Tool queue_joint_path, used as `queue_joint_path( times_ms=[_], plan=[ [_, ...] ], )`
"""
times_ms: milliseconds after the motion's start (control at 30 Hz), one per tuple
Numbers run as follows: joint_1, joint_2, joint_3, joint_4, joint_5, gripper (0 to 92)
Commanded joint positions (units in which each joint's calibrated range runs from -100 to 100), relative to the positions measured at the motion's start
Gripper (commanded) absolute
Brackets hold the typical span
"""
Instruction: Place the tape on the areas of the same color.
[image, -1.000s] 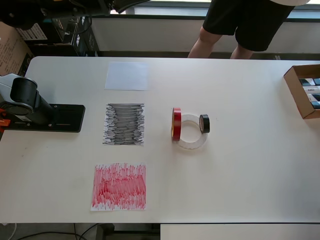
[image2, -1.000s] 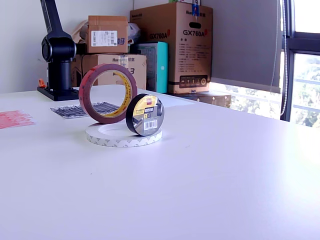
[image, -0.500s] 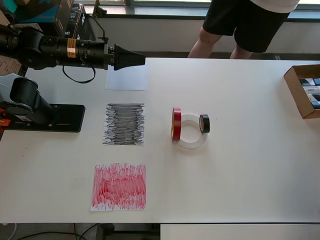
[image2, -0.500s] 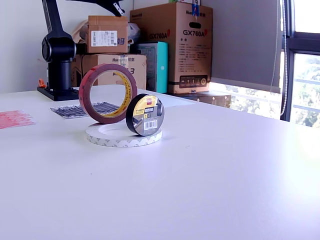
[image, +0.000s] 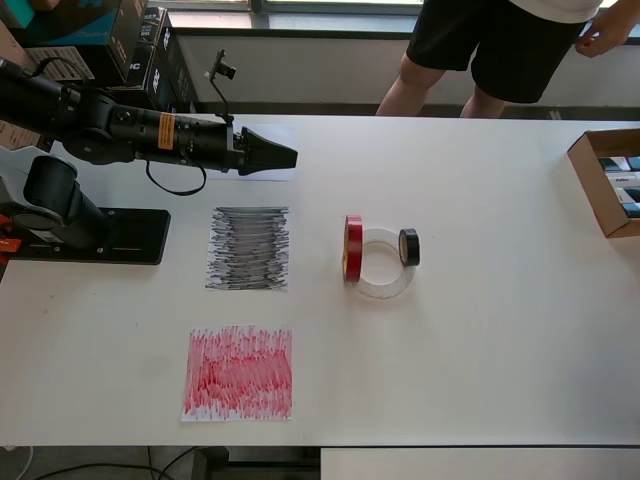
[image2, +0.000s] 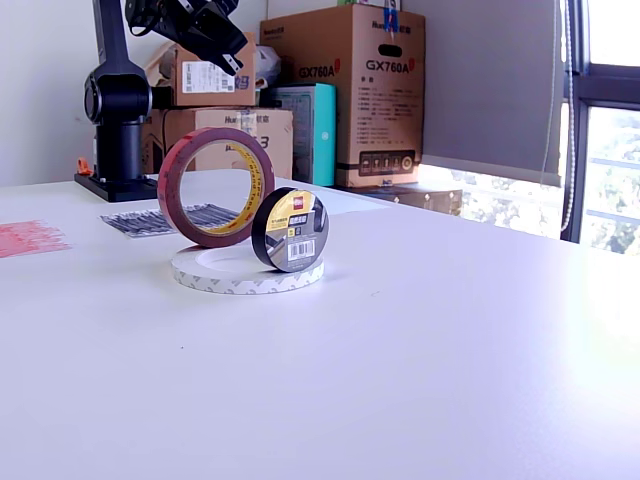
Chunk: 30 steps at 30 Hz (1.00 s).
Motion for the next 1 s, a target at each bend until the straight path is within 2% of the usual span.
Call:
queue_joint_path(
  times_ms=[0, 700, 967],
  plan=[
    [0.04, 3.01, -2.15, -0.51, -1.54, 0.2],
    [-1.85, 3.39, -2.42, -0.25, -3.43, 0.2],
    [0.28, 3.95, -3.06, 0.00, -3.43, 0.2]
  ],
)
